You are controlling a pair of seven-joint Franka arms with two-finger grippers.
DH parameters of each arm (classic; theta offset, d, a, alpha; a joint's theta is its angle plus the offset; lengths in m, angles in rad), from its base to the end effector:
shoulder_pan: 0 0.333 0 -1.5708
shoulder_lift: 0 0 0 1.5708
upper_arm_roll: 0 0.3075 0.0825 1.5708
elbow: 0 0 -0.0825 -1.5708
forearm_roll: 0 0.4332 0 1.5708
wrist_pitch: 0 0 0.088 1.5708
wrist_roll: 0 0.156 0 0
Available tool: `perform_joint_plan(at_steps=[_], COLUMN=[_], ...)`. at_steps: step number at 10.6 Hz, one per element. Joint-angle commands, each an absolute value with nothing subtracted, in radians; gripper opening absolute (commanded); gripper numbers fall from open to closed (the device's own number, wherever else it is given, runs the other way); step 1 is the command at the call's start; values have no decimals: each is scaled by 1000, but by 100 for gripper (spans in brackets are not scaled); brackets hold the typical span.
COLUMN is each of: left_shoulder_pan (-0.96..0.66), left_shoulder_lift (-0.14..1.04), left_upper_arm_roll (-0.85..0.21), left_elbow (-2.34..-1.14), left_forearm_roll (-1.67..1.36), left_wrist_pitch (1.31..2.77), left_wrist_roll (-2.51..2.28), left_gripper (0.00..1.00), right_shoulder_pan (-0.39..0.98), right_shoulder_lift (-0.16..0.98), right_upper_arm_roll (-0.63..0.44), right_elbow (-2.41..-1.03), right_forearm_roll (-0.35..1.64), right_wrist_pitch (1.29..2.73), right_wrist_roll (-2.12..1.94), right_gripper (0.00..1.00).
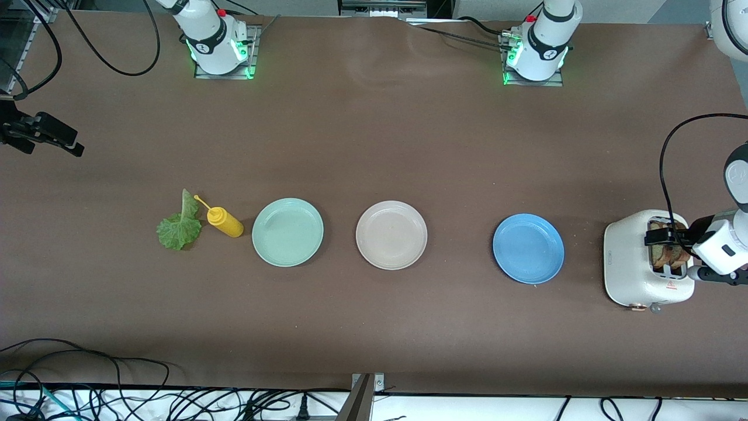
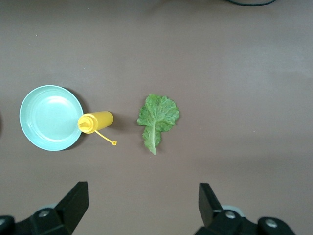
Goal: Make sandwich on beige plate with both arms
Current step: 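Move the left gripper over the toaster toward the bread slices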
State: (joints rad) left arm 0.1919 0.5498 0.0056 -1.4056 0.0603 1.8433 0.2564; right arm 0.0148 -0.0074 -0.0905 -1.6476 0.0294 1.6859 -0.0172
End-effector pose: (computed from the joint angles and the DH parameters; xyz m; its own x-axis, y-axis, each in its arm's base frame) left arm 0.7180 0.1509 0.3014 0.9894 -0.0766 -0.1236 -0.0807 -0.9963 -0.0284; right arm 0.6117 -0.0423 0.5416 0.9970 -0.0618 0.0461 -0.0605 -0.9977 -0.0292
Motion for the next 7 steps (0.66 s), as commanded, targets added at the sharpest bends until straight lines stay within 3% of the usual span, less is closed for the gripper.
perform_joint_plan(at_steps=[1, 7], left_shoulder_pan=[189, 198], left_shoulder_lift=[571, 583], left_upper_arm_roll=[2, 2], left_elbow=[-1370, -1385], left_forearm_roll=[75, 72], left_wrist_pitch=[1839, 1898], left_wrist_roll=[256, 256], left_gripper=[96, 91], right_shoulder_pan=[12, 12], right_shoulder_lift=[-11, -14], right_upper_arm_roll=[-84, -90], right_elbow=[-1632, -1629], right_forearm_roll=[44, 41], right_wrist_pitch=[1669, 1667], right_wrist_roll=[-21, -37], right_gripper=[100, 100])
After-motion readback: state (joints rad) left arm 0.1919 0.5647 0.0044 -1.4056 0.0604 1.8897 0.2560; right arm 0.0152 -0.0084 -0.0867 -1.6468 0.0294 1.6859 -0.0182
